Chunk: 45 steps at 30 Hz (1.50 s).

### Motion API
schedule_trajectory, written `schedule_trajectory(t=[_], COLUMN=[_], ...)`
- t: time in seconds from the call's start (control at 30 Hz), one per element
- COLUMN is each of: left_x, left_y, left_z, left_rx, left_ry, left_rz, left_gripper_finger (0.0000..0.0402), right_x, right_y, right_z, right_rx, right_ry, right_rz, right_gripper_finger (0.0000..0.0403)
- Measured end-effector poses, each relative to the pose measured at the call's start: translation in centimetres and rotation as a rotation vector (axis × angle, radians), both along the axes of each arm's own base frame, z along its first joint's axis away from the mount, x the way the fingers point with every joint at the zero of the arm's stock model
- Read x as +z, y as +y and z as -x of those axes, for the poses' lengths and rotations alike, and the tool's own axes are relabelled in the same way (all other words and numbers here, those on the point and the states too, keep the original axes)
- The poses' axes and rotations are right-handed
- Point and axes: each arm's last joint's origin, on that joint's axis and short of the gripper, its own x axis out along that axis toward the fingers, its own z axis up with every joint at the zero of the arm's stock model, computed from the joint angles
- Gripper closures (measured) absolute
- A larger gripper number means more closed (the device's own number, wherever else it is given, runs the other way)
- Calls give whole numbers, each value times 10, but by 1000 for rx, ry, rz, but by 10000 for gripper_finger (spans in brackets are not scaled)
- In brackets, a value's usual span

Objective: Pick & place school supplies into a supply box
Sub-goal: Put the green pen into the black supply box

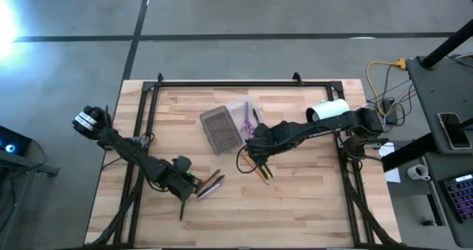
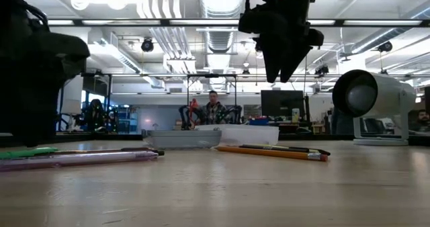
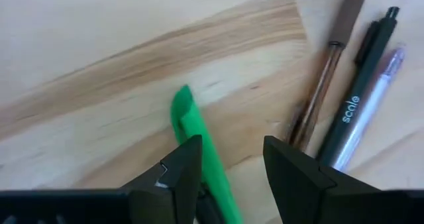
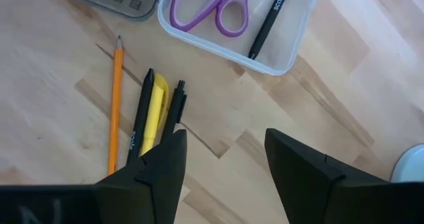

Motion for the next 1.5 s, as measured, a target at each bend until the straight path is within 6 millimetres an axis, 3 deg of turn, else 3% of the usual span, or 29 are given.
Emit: schedule_trajectory(t=[0.5,0.87,1.27,1.5], left_x=[-7,15,13,1], left_y=[4,-1,-11,-15], left_z=[10,-1,9,10], left_rx=[-16,-86,-155,-179], left_ry=[105,49,153,227], left_rz=[-5,-55,42,62], left_gripper_finger=[257,257,257,257], right_x=[0,-5,-14,-14], right_y=[0,0,0,0], right_z=[0,2,5,4], right_rx=[-11,-11,-26,-19], right_ry=[-4,9,31,30], right_rz=[-6,-5,-18,-18], right_gripper_finger=[207,207,207,207])
